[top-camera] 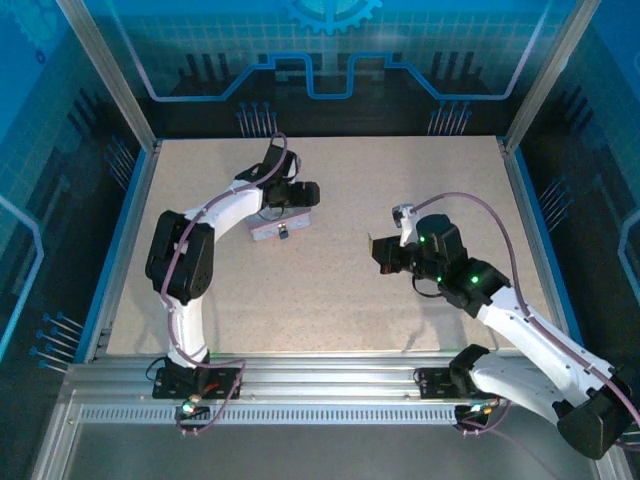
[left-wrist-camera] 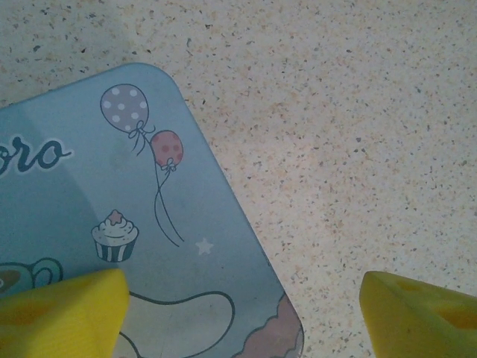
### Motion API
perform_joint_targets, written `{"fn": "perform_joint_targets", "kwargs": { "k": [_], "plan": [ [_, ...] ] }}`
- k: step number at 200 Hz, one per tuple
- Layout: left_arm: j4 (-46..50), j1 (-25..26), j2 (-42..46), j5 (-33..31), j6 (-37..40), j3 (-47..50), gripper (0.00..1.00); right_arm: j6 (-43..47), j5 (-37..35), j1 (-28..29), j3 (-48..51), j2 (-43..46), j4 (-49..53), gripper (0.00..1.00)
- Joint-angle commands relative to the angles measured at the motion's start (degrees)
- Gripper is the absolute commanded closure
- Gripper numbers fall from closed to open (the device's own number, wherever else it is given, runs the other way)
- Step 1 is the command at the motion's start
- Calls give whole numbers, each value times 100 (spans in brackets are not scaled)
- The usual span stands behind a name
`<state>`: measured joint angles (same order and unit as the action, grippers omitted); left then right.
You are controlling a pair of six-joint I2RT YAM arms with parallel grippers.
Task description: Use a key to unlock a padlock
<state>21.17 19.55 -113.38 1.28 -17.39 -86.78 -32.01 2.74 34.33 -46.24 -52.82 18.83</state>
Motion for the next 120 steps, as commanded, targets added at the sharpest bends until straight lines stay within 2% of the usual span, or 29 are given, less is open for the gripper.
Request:
{"fn": "perform_joint_targets", "kwargs": {
  "k": [1,35,120],
  "plan": [
    [449,-22,-162,79,176,-176,17,124,-167,-74,-54,96,260,100],
    [515,69,-160,378,191,11,17,313,-389,-294,-278,87,907,100],
    [-81,726,627,751,-303,1231,18,199,125,-1215,-76,374,1399,100]
  ]
}}
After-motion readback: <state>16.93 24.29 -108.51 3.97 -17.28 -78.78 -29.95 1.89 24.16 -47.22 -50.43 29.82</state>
